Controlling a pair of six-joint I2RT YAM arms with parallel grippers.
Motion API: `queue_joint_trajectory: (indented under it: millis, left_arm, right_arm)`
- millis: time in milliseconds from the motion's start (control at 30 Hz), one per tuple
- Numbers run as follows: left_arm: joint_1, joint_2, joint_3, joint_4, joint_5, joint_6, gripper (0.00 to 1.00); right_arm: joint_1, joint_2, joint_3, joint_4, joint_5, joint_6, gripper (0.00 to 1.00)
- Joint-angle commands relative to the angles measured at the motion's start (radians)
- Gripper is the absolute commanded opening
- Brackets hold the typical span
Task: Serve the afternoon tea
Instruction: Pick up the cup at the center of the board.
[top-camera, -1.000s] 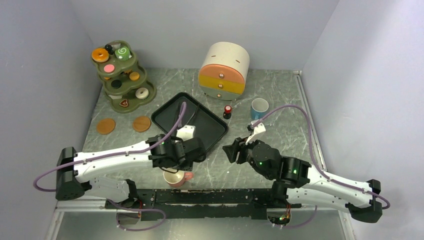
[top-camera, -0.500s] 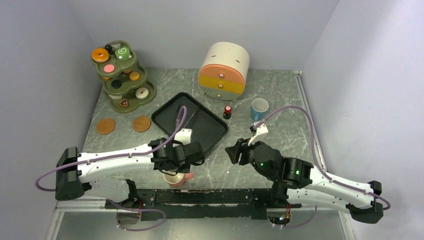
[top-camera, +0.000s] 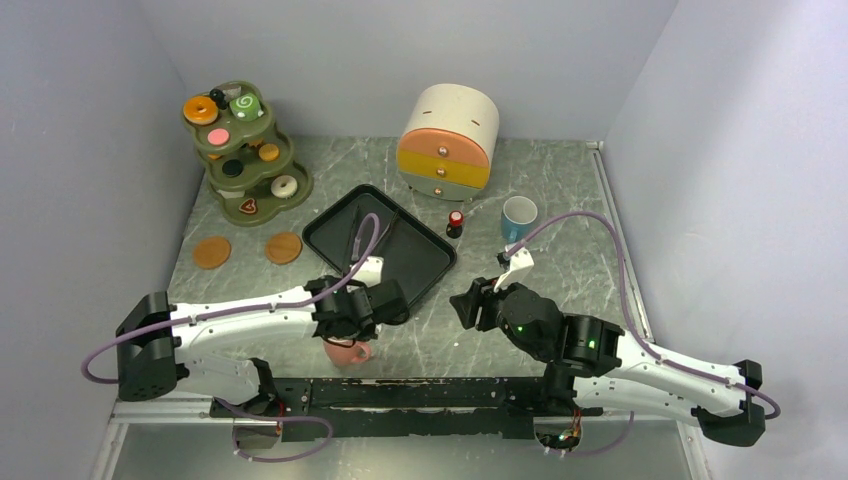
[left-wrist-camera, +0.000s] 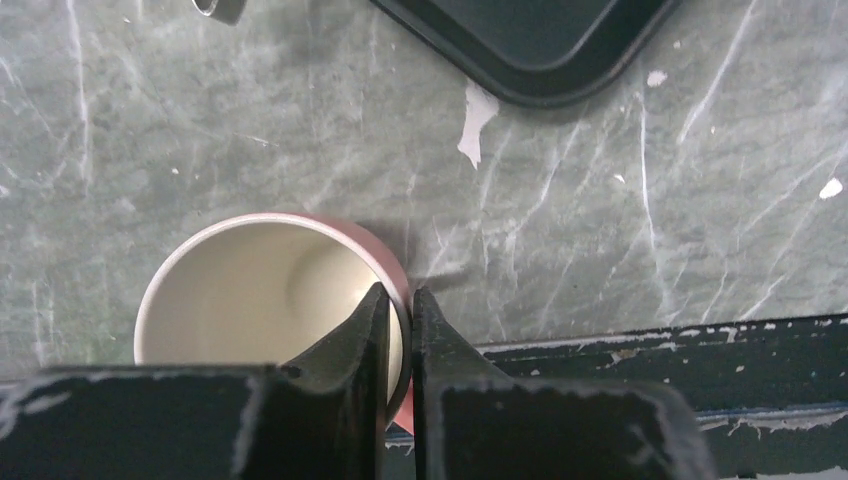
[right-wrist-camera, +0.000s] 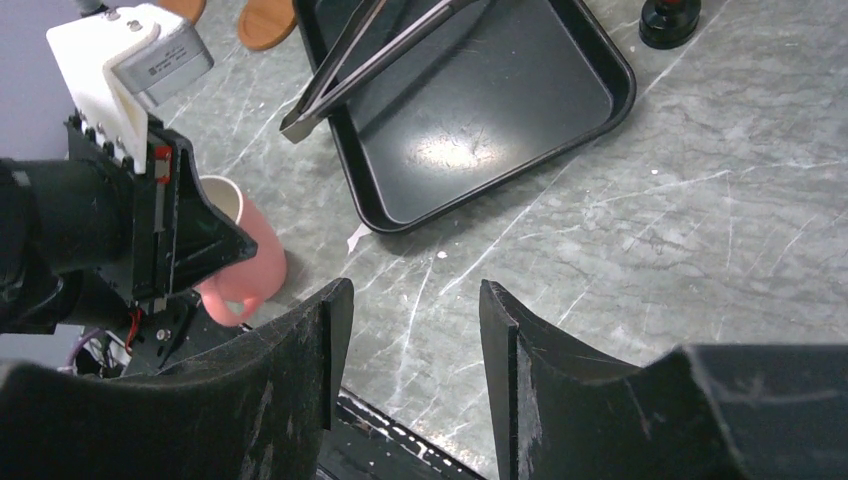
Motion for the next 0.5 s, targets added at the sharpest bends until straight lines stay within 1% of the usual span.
queue_joint_trajectory:
  millis: [0, 167, 267, 300, 367, 467]
  left_arm:
    - [0.059, -0.012, 0.009, 0.046, -0.029, 0.102, 0.06]
    - [0.082, -0.041, 0.065, -0.038, -0.099, 0.115, 0.05]
    - [0.113, -0.062, 0.105, -0.068, -0.163, 0.171, 0.05]
    - [0.137, -0.067, 0.120, -0.080, -0.176, 0.192, 0.05]
    - [0.229, -0.084, 0.140, -0.081, -0.194, 0.261, 0.05]
    - [0.364, -0.142, 0.130, 0.005, -0.194, 0.419, 0.05]
  right_arm:
    - [0.005, -0.002, 0.009, 0.021, 0.023, 0.002, 0.53]
    - [0.004, -0.006, -0.005, 0.033, 0.019, 0.002, 0.53]
    - [0.004, -0.002, -0.007, 0.030, 0.026, 0.001, 0.53]
    - [0.004, -0.001, -0.011, 0.029, 0.031, 0.000, 0.53]
    - [0.005, 0.001, -0.012, 0.027, 0.033, 0.000, 0.53]
    - [0.004, -0.006, -0.007, 0.013, 0.032, 0.007, 0.53]
